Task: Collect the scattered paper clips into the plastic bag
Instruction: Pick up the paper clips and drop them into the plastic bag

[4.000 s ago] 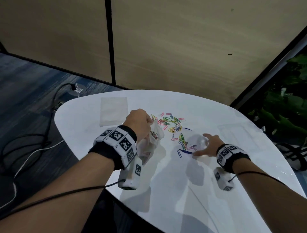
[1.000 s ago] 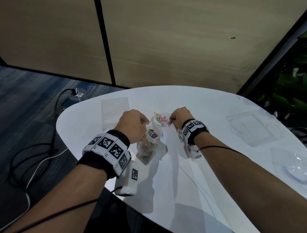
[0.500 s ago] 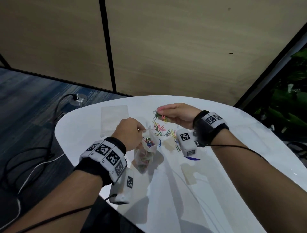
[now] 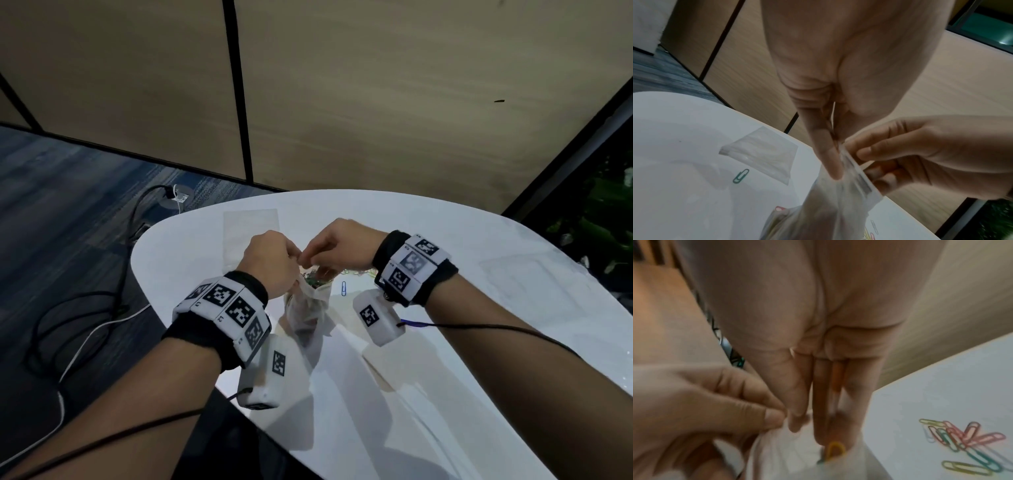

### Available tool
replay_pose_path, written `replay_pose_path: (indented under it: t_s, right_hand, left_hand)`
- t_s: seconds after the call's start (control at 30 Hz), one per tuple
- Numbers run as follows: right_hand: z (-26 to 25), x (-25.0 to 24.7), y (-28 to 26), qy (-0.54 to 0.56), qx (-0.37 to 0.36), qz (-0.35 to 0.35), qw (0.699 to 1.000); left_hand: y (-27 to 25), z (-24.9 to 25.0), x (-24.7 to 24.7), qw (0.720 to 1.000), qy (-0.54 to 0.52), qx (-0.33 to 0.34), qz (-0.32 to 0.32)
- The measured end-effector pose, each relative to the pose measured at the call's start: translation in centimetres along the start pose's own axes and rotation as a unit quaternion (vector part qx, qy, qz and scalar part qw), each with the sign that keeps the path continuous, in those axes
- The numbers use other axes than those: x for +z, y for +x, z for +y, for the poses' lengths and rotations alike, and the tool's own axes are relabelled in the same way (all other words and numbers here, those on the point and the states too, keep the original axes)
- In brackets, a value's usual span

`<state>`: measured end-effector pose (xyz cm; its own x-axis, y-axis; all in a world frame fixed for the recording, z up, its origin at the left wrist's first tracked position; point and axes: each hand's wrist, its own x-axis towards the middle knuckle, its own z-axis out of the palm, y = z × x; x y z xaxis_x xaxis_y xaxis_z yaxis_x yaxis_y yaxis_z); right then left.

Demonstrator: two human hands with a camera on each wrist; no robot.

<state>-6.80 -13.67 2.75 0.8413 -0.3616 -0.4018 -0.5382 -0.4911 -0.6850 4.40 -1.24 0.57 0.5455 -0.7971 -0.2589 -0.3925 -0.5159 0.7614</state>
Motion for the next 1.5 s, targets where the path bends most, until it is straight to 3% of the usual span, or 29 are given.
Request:
replay_pose_path:
  t_s: [0.1,0.13,0.2,0.3,0.4,0.47,0.6,0.67,0.77,0.9,1.07,1.13,1.23,1.3,1.37,1.5]
  right_hand:
    - [1.6,-1.2,1.4,0.176,0.022,0.099,0.979]
    - [2.7,-1.5,2.2,0.154,0.035,0.146,0.977]
    - [5.4,-1.5,3.8,-0.033,0.077,0.187,0.979]
    - [9.2,0.7,5.6,-0.207,0.099,0.118,0.966]
    - [10.6,2.7,6.0,-0.315,0.046,0.026,0.947]
    - [10.8,3.4,5.6,-0.322,-0.007,0.043,0.946]
    - [12.3,3.8,3.3,-0.466,-0.067,-0.004,0.882]
    - [13.0,4.3,2.3,-0.428,-0.101,0.041,0.897]
    - [14.1,4.9,1.8,-0.399,-0.09,0.088,0.908]
    - [13.6,4.3,1.0,-0.328,0.01,0.138,0.935]
    - [12.9,1.5,-0.1,-0.031,0.144,0.227,0.963]
    - [11.3,0.5,-1.0,0.168,0.147,0.202,0.954]
    - [7.9,-0.6,-2.6,0.362,0.093,0.069,0.925]
    - [5.9,-0.3,-3.4,0.382,0.061,-0.001,0.922]
    - [4.6,0.8,-3.7,0.321,0.037,-0.035,0.946]
    - [3.0,3.2,-3.3,0.135,-0.004,-0.014,0.991]
  left_hand:
    - [-0.6,-0.1,-0.6,1.0,-0.015,-0.004,-0.006]
    - [-0.8,-0.2,-0.7,1.0,-0.023,-0.005,-0.009]
    - [-1.1,-0.1,-1.0,0.999,-0.038,-0.008,-0.019]
    - [-1.5,-0.2,-0.3,0.998,-0.031,0.003,-0.056]
    - [-2.4,-0.6,1.9,0.993,0.029,0.03,-0.109]
    - [-3.3,-0.7,3.4,0.984,0.092,0.044,-0.148]
    - [-4.2,-0.9,5.1,0.969,0.134,0.059,-0.201]
    - [-4.2,-0.9,5.0,0.966,0.142,0.058,-0.206]
    - [-3.9,-1.0,4.3,0.972,0.124,0.041,-0.197]
    - [-3.8,-1.3,3.3,0.981,0.056,-0.007,-0.184]
    - [-3.6,-1.6,2.9,0.983,0.004,-0.047,-0.175]
    - [-3.3,-1.5,2.7,0.984,-0.004,-0.058,-0.168]
    - [-3.1,-1.2,2.6,0.986,-0.009,-0.049,-0.157]
    - [-3.0,-1.0,2.5,0.987,-0.019,-0.042,-0.155]
    - [-2.9,-0.9,2.1,0.987,-0.021,-0.035,-0.153]
    - [-2.4,-1.3,0.9,0.991,-0.01,-0.019,-0.132]
